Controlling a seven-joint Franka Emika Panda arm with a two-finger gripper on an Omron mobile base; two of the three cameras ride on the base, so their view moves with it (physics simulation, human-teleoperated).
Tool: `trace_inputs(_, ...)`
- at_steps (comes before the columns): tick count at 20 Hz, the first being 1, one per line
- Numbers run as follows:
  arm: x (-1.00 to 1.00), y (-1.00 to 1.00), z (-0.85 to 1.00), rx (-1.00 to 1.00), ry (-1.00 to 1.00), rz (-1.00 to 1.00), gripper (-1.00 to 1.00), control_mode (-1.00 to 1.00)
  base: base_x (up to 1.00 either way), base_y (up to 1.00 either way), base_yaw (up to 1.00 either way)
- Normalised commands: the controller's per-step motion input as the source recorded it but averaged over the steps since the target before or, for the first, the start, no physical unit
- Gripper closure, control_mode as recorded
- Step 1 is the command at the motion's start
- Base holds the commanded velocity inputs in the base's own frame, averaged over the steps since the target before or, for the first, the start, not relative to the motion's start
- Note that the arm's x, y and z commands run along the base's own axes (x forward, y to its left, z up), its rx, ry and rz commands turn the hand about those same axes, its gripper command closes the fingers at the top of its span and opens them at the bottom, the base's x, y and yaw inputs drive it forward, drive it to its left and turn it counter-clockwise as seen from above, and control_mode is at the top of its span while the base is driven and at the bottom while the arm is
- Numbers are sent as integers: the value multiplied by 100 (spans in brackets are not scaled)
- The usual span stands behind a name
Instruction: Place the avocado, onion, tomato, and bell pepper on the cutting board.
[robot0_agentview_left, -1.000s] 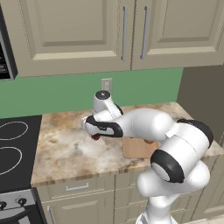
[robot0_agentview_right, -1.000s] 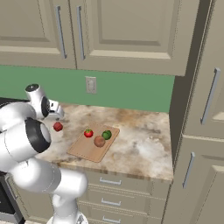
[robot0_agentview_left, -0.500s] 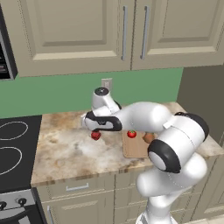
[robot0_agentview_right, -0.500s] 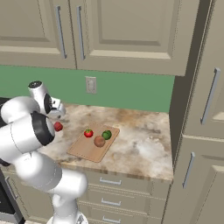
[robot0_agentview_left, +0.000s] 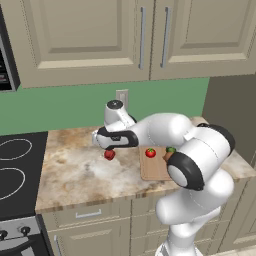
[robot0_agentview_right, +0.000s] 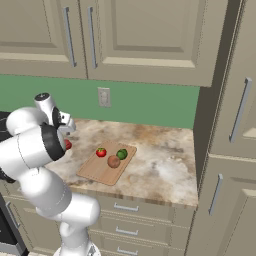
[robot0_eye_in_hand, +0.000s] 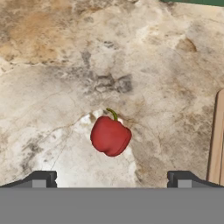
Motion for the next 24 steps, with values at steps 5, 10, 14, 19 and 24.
trace_inputs(5,13,1,-13,0,3,0,-100,-100,0,0,0)
trace_inputs(10,16,0,-16,1,5,0,-100,-100,0,0,0)
trace_inputs(14,11,0,-12,0,3,0,-100,-100,0,0,0)
trace_inputs(19,9,1,-12,0,2,0,-100,-100,0,0,0)
trace_inputs(24,3,6,-14,0,1,0,-100,-100,0,0,0)
